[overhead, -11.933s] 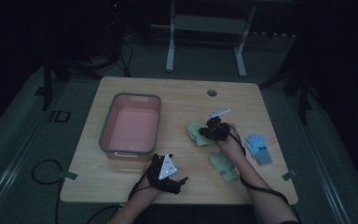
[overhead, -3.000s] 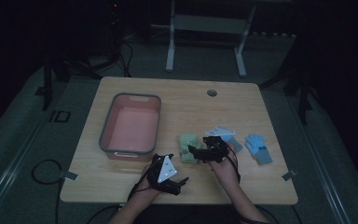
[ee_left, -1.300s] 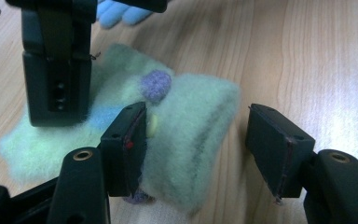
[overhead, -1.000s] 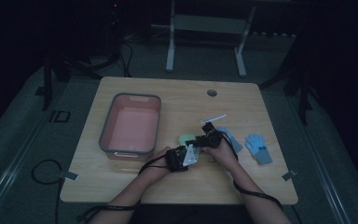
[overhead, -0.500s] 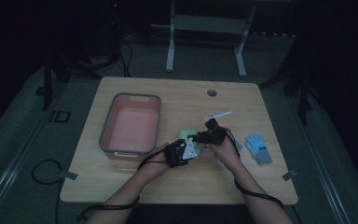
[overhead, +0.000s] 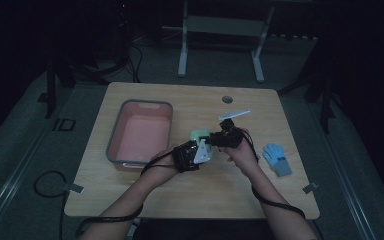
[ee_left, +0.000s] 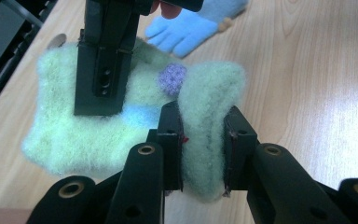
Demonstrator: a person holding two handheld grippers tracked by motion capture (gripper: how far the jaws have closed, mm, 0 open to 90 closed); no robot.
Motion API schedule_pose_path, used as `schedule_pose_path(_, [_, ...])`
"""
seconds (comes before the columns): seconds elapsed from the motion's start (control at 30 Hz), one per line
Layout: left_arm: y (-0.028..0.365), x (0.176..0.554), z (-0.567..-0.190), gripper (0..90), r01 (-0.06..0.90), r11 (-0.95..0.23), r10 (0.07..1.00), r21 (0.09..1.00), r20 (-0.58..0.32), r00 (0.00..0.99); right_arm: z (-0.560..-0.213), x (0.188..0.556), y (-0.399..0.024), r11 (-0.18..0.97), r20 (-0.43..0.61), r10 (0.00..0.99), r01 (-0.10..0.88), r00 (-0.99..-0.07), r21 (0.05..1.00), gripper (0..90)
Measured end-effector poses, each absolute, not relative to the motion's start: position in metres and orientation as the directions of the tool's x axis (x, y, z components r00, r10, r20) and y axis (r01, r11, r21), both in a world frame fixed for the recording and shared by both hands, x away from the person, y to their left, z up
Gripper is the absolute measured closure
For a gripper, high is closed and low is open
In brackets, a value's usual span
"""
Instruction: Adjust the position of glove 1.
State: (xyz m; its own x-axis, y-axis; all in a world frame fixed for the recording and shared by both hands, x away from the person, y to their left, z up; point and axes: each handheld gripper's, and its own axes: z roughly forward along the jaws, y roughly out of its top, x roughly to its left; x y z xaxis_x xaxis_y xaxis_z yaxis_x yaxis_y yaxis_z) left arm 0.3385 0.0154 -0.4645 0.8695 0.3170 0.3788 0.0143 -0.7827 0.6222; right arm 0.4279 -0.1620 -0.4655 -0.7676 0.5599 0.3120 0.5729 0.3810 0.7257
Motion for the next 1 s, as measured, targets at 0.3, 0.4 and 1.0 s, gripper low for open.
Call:
schedule_pose_path(0.3, [0.036,0.340,-0.443,73.3,0.020,-0.790,0.329,0.613,0.396,0.857,-0.443,0.431,-0.140,0.390,0.288,0.535,0.535,-0.794,0.749,69.8])
schedule_pose_path(0.4, [0.045,0.341,-0.437,73.3,0.023,-0.792,0.334,0.611,0.400,0.854,-0.437,0.433,-0.131,0.393,0.282,0.527,0.524,-0.802,0.756,69.8])
schedule_pose_path(1.0, [0.100,0.342,-0.424,73.3,0.042,-0.822,0.330,0.568,0.415,0.848,-0.424,0.441,-0.068,0.425,0.275,0.475,0.492,-0.836,0.760,70.2])
